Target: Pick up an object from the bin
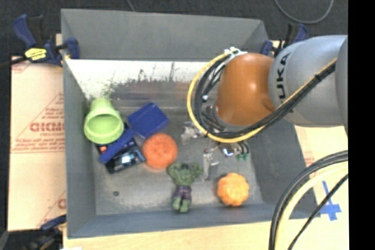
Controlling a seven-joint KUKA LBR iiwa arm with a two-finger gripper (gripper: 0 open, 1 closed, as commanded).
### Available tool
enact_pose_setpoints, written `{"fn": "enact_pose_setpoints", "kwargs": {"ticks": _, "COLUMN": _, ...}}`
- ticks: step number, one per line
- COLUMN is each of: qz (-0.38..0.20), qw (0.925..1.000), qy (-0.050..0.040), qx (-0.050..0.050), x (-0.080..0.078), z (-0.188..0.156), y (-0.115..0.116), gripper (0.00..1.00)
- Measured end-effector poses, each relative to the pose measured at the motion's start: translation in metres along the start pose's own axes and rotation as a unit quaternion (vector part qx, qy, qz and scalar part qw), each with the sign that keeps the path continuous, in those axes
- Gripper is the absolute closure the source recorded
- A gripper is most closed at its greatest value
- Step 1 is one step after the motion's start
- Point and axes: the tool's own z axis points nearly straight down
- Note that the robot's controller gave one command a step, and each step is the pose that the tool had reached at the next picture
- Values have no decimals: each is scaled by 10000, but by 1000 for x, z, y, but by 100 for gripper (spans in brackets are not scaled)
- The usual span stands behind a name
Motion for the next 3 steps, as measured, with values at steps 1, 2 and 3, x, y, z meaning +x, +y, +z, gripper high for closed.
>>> {"fn": "enact_pose_setpoints", "kwargs": {"ticks": 1, "qz": -506, "qw": 9987, "qy": -4, "qx": 2, "x": 0, "z": 6, "y": 41, "gripper": 0}}
{"fn": "enact_pose_setpoints", "kwargs": {"ticks": 2, "qz": -1816, "qw": 9834, "qy": 15, "qx": 1, "x": 26, "z": 21, "y": 55, "gripper": 0}}
{"fn": "enact_pose_setpoints", "kwargs": {"ticks": 3, "qz": -17, "qw": 10000, "qy": 8, "qx": 1, "x": 21, "z": 52, "y": 18, "gripper": 0}}
